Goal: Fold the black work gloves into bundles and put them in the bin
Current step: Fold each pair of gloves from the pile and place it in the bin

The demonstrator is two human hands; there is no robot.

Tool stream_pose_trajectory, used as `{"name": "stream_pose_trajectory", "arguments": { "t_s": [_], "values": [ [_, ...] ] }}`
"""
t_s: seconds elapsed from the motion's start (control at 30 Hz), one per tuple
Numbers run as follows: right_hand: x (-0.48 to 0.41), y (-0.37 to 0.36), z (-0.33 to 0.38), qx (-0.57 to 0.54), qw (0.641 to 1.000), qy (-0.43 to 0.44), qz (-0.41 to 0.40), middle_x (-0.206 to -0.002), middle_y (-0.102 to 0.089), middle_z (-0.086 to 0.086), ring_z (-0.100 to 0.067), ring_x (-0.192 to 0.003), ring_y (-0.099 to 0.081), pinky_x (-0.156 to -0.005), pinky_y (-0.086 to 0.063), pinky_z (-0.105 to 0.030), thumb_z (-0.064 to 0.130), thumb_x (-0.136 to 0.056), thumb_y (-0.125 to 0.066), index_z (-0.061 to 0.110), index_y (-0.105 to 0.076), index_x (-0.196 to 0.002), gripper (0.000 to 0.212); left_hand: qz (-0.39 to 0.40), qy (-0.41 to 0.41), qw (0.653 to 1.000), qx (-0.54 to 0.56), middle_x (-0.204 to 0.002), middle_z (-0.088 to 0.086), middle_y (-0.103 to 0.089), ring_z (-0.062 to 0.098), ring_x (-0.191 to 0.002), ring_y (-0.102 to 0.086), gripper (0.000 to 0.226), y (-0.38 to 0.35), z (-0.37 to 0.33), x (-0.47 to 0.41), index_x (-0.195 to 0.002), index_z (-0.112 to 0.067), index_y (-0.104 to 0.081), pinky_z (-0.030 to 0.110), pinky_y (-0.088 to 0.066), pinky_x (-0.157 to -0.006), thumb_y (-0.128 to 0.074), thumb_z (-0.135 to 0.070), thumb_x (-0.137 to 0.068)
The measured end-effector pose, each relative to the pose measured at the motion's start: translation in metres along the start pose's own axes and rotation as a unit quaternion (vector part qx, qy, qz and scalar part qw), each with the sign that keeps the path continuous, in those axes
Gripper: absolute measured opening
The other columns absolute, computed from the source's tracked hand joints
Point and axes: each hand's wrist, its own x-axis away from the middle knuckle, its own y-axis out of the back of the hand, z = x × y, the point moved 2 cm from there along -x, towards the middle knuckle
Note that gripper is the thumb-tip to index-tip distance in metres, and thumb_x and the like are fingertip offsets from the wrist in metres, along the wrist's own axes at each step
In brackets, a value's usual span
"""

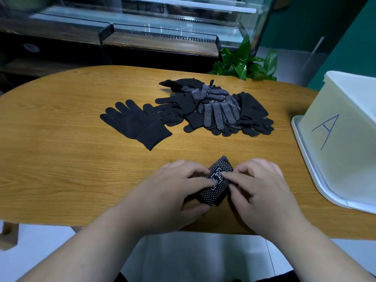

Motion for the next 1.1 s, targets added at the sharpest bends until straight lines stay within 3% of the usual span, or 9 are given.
{"name": "stream_pose_trajectory", "arguments": {
  "t_s": [0.17, 0.33, 0.5, 0.6, 0.7, 0.77, 0.9, 1.0, 1.1],
  "values": [
    [-0.003, 0.002, 0.002, -0.024, 0.998, -0.037, 0.044, -0.105, -0.070, 0.013, -0.013, -0.113, -0.057, -0.100, -0.033, -0.030, 0.049, -0.091, -0.050, 0.024, -0.072, -0.110, 0.038, -0.008, -0.017, 0.999, -0.036, -0.133, -0.006, -0.051, 0.017, -0.127, -0.043, 0.051, 0.003, -0.003, 0.001, -0.127, -0.032, -0.063, 0.044, -0.039, -0.103, -0.059, -0.059, -0.084],
    [-0.003, 0.001, 0.003, -0.104, 0.987, -0.113, 0.047, -0.108, -0.056, 0.022, -0.003, -0.112, -0.049, -0.092, -0.030, -0.014, 0.032, -0.080, -0.074, 0.027, -0.064, -0.107, 0.029, 0.022, -0.056, 0.998, -0.006, -0.155, -0.006, -0.039, 0.015, -0.151, -0.017, 0.056, -0.001, -0.005, 0.001, -0.129, -0.027, -0.059, 0.047, -0.024, -0.119, -0.063, -0.057, -0.082],
    [-0.004, 0.005, 0.009, -0.136, 0.978, -0.119, 0.107, -0.116, -0.050, 0.030, 0.008, -0.122, -0.040, -0.101, -0.030, -0.018, 0.049, -0.077, -0.064, 0.035, -0.059, -0.114, 0.040, 0.006, -0.040, 0.999, 0.022, -0.136, -0.010, -0.053, 0.013, -0.135, -0.042, 0.050, 0.004, -0.008, -0.001, -0.125, -0.024, -0.057, 0.042, -0.036, -0.109, -0.066, -0.047, -0.082],
    [-0.005, 0.007, 0.012, -0.151, 0.975, -0.094, 0.135, -0.124, -0.052, 0.035, 0.014, -0.133, -0.033, -0.113, -0.027, -0.020, 0.027, -0.083, -0.069, 0.041, -0.053, -0.112, 0.036, -0.033, -0.004, 0.998, 0.051, -0.118, -0.016, -0.058, 0.007, -0.115, -0.051, 0.031, 0.008, -0.009, 0.000, -0.117, -0.026, -0.056, 0.031, -0.040, -0.100, -0.057, -0.037, -0.087],
    [-0.006, 0.008, 0.016, -0.181, 0.965, -0.044, 0.183, -0.125, -0.045, 0.046, 0.030, -0.131, -0.016, -0.112, -0.008, -0.005, 0.004, -0.088, -0.060, 0.040, -0.048, -0.102, 0.040, -0.076, 0.066, 0.993, 0.060, -0.102, -0.022, -0.054, -0.002, -0.098, -0.050, 0.016, 0.011, -0.007, -0.003, -0.104, -0.036, -0.054, 0.012, -0.036, -0.087, -0.045, -0.032, -0.092],
    [-0.007, 0.007, 0.017, -0.202, 0.956, -0.029, 0.211, -0.124, -0.042, 0.049, 0.034, -0.129, -0.010, -0.109, -0.002, 0.000, -0.005, -0.087, -0.053, 0.038, -0.046, -0.096, 0.044, -0.101, 0.094, 0.990, 0.035, -0.097, -0.022, -0.053, 0.001, -0.095, -0.049, 0.012, 0.012, -0.004, -0.007, -0.100, -0.038, -0.054, 0.018, -0.038, -0.084, -0.046, -0.036, -0.092],
    [-0.007, 0.000, 0.018, -0.241, 0.939, -0.034, 0.243, -0.139, -0.054, 0.028, 0.016, -0.142, -0.020, -0.119, -0.014, -0.018, -0.007, -0.087, -0.045, 0.046, -0.041, -0.098, 0.054, -0.067, 0.163, 0.983, 0.042, -0.098, -0.024, -0.055, 0.001, -0.101, -0.046, 0.023, 0.013, 0.006, -0.007, -0.104, -0.035, -0.064, 0.023, -0.039, -0.089, -0.054, -0.049, -0.089],
    [-0.006, -0.001, 0.015, -0.255, 0.946, -0.064, 0.192, -0.139, -0.052, 0.029, 0.015, -0.140, -0.026, -0.112, -0.021, -0.011, -0.005, -0.089, -0.051, 0.040, -0.040, -0.099, 0.048, -0.009, 0.182, 0.983, 0.033, -0.095, -0.022, -0.056, 0.004, -0.100, -0.046, 0.031, 0.013, 0.003, -0.007, -0.108, -0.038, -0.068, 0.033, -0.036, -0.094, -0.049, -0.052, -0.088],
    [-0.008, 0.001, 0.008, -0.211, 0.962, -0.095, 0.147, -0.130, -0.051, 0.029, 0.014, -0.129, -0.036, -0.106, -0.028, -0.008, 0.009, -0.090, -0.065, 0.039, -0.046, -0.107, 0.039, 0.023, 0.195, 0.980, 0.016, -0.097, -0.020, -0.056, 0.003, -0.100, -0.043, 0.021, 0.016, -0.003, -0.007, -0.107, -0.039, -0.068, 0.031, -0.030, -0.097, -0.052, -0.047, -0.095]
  ]
}}
